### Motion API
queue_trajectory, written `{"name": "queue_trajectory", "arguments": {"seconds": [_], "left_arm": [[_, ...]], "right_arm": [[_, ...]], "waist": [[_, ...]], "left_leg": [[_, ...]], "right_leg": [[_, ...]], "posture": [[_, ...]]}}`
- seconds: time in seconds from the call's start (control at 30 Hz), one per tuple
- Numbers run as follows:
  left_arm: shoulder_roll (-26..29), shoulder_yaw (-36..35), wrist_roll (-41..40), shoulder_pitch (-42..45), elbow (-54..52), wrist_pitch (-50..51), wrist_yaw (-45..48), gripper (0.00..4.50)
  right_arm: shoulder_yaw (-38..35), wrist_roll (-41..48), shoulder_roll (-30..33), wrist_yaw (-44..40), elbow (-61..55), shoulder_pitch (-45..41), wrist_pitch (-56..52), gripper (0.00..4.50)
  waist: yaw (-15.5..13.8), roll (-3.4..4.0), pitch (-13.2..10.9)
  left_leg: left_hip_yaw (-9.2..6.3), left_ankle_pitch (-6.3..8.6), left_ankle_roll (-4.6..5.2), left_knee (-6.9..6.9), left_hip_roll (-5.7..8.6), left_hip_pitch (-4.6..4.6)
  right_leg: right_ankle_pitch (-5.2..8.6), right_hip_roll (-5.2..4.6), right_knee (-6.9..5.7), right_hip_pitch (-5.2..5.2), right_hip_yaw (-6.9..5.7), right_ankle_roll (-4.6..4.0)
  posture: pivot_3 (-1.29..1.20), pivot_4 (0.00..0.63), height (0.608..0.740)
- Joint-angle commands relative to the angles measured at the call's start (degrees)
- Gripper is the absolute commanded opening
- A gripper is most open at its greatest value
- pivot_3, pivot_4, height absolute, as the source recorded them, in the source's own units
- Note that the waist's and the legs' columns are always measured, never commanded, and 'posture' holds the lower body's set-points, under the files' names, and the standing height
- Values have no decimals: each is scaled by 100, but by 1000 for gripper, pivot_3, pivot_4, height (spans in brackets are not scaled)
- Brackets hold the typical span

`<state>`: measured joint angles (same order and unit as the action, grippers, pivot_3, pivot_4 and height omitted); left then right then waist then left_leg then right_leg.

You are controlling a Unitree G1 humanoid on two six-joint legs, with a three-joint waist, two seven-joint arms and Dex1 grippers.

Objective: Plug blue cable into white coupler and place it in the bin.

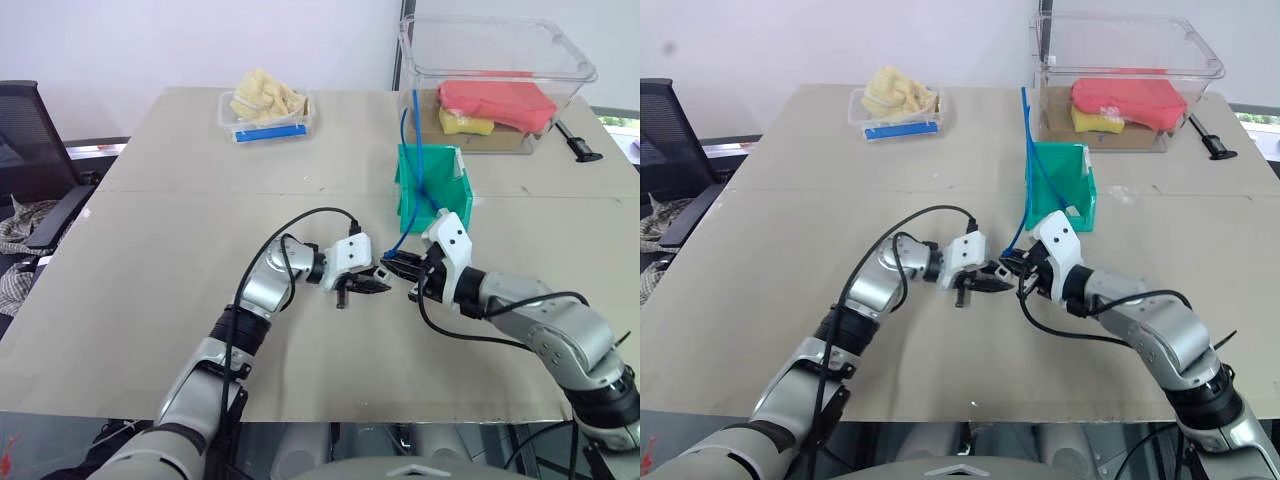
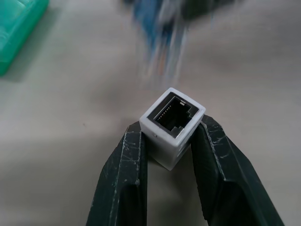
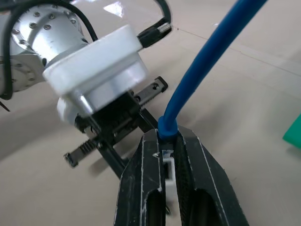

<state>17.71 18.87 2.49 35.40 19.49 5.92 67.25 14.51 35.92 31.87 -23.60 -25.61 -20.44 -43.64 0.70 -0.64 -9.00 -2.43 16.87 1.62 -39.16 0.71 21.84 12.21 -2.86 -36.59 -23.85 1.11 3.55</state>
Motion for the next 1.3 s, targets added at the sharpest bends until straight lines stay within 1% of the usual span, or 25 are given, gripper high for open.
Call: {"name": "queue_trajectory", "arguments": {"seconds": [0.03, 0.27, 0.5, 0.6, 0.73, 0.97, 1.3], "left_arm": [[12, 97, 28, 6, -194, 63, -136, 740], [70, 150, -46, -31, -168, 22, -132, 740], [187, 203, -23, 80, 130, -167, -53, 740], [212, 215, -35, 161, 274, -258, 13, 740], [242, 242, -35, 254, 444, -379, 140, 740], [175, 233, 1, 488, 906, -629, 190, 740], [172, 249, 6, 480, 970, -749, 227, 740]], "right_arm": [[98, -243, 43, -431, 134, -212, 45, 0], [197, -705, 31, -842, 573, -219, 59, 0], [-169, -537, -112, -969, 490, -139, -79, 0], [-436, -341, -234, -939, 407, -93, -209, 0], [-642, -308, -221, -933, 314, -35, -342, 0], [-528, -440, -199, -967, 222, 35, -463, 0], [-529, -444, -383, -994, 190, -9, -543, 0]], "waist": [[1, 0, 0], [1, 0, 1], [0, 0, 2], [0, 0, 2], [11, 0, 2], [10, 0, 2], [9, 0, 2]], "left_leg": [[-1, 0, 0, 0, 0, 0], [0, 0, 0, 0, 1, -4], [-1, 0, -1, 0, 0, -6], [-2, 0, -1, 0, 0, -5], [0, 0, -1, 0, 0, -6], [0, 0, 0, 0, 1, -6], [-1, 0, 0, 0, 1, -7]], "right_leg": [[0, 0, 0, -1, 0, 0], [0, -3, 0, 2, 0, 0], [0, -3, -2, 3, 0, -1], [0, -3, -2, 3, 0, -1], [0, -3, -4, 2, 1, -1], [0, -2, -5, 2, 0, -1], [0, -2, -9, 3, 0, -1]], "posture": [[0, 150, 739], [0, 150, 739], [0, 150, 739], [0, 150, 739], [0, 150, 739], [0, 150, 739], [0, 150, 739]]}}
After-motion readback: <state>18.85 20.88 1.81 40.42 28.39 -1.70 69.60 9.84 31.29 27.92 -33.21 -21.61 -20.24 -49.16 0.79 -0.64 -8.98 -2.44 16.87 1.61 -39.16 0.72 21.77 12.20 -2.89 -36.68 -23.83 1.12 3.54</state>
